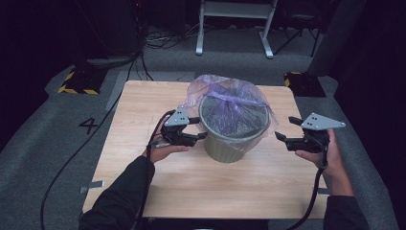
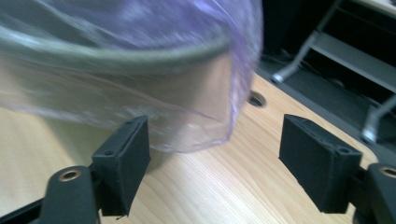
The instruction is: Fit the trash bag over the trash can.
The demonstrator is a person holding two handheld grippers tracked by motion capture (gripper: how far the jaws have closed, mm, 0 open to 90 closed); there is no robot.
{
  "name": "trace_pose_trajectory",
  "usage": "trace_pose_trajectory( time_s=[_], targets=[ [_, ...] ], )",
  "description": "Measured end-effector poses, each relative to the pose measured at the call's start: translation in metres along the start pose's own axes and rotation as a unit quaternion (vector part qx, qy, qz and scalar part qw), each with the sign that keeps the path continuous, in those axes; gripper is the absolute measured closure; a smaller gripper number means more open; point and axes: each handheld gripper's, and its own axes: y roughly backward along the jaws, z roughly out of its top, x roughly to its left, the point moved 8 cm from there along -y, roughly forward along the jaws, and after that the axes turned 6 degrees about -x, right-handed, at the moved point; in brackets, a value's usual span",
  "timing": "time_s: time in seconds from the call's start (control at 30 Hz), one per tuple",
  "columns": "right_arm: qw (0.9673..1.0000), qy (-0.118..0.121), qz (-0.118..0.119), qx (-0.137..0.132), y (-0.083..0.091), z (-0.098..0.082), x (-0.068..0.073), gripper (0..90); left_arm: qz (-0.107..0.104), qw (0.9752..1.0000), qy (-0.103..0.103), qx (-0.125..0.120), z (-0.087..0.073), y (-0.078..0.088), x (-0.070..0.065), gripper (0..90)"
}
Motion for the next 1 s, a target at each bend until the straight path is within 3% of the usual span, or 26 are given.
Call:
trace_pose_trajectory(
  time_s=[0.07, 0.3, 0.47, 0.7, 0.87, 1.0],
  targets=[
    [0.9997, 0.004, 0.017, -0.016, 0.005, 0.005, 0.005, 23.1, 0.013, 0.9999, -0.007, 0.008, -0.002, 0.000, 0.003, 56.1],
    [0.9962, 0.011, 0.039, -0.078, 0.016, 0.038, 0.018, 27.2, 0.013, 0.9994, -0.028, 0.014, -0.004, 0.002, 0.008, 77.2],
    [0.9946, 0.000, 0.037, -0.097, 0.006, 0.061, 0.019, 30.0, 0.005, 0.9995, -0.028, 0.010, -0.006, 0.004, 0.009, 89.2],
    [0.9969, 0.014, 0.033, -0.071, -0.024, 0.086, 0.013, 35.9, 0.006, 0.9992, -0.034, 0.023, -0.011, 0.003, 0.011, 89.8],
    [0.9986, 0.028, 0.034, -0.031, -0.049, 0.087, 0.010, 37.0, 0.005, 0.9992, -0.033, 0.023, -0.013, 0.002, 0.011, 89.9],
    [0.9988, 0.024, 0.040, -0.015, -0.063, 0.087, 0.006, 38.8, 0.005, 0.9991, -0.034, 0.026, -0.015, 0.001, 0.010, 89.9]
  ],
)
